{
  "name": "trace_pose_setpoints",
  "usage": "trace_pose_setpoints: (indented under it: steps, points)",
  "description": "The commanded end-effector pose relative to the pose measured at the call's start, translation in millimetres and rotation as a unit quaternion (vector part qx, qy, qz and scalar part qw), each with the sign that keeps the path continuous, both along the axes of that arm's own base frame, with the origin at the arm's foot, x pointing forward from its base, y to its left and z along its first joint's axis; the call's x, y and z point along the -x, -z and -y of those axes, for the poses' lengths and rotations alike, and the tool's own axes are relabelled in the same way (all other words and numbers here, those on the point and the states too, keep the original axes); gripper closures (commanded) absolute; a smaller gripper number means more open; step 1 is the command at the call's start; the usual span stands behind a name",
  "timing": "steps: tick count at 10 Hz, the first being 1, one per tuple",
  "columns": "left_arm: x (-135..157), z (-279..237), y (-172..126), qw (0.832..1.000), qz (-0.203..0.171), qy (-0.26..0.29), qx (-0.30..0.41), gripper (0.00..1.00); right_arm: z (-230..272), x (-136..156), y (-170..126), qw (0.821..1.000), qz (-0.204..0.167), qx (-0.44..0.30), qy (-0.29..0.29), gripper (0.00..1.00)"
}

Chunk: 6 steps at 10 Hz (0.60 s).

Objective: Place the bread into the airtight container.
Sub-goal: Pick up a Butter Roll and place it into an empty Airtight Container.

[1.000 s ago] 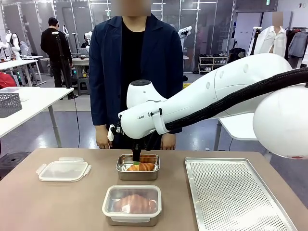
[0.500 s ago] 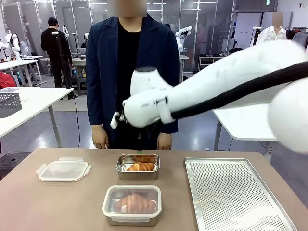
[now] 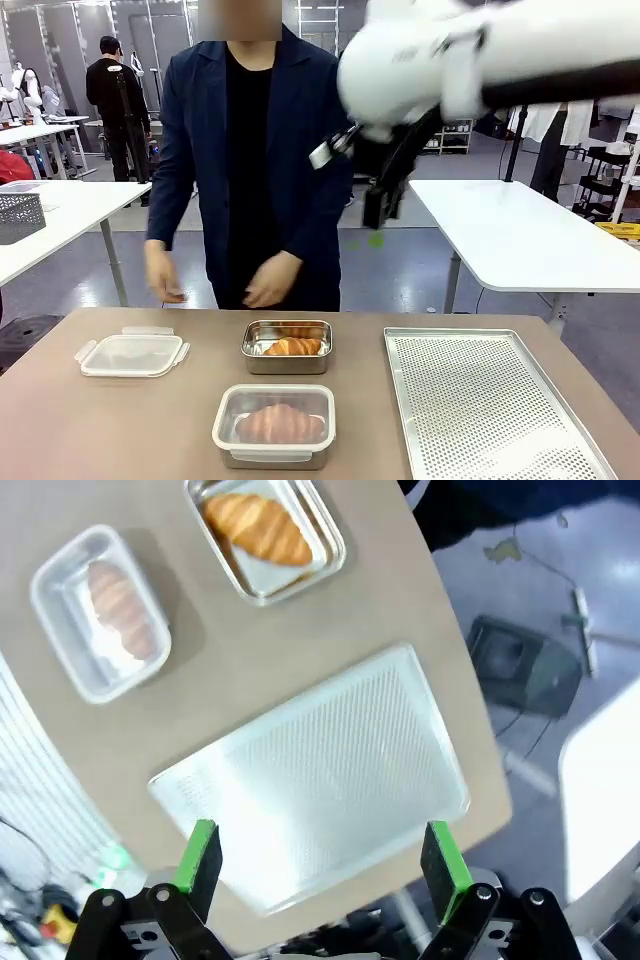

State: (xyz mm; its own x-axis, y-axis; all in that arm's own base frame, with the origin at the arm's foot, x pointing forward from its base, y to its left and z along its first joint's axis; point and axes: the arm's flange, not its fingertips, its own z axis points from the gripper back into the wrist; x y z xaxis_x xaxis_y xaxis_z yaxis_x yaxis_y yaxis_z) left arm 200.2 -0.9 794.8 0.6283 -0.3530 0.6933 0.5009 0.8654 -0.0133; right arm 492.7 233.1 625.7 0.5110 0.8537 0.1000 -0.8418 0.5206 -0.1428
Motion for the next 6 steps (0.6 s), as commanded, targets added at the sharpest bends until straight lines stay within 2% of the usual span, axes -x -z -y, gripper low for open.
trace_pose_setpoints:
  steps: [1,3,6]
  points:
    - [0,0,0,1.0,0.001,0.007,-0.003,0.0,35,30,-33,0.993,0.016,-0.045,0.111,0.0]
    - [0,0,0,1.0,0.001,0.007,-0.003,0.0,67,71,-90,0.986,0.031,-0.085,0.14,0.0]
    - [0,0,0,1.0,0.001,0.007,-0.003,0.0,113,143,-169,0.968,0.062,-0.091,0.223,0.0]
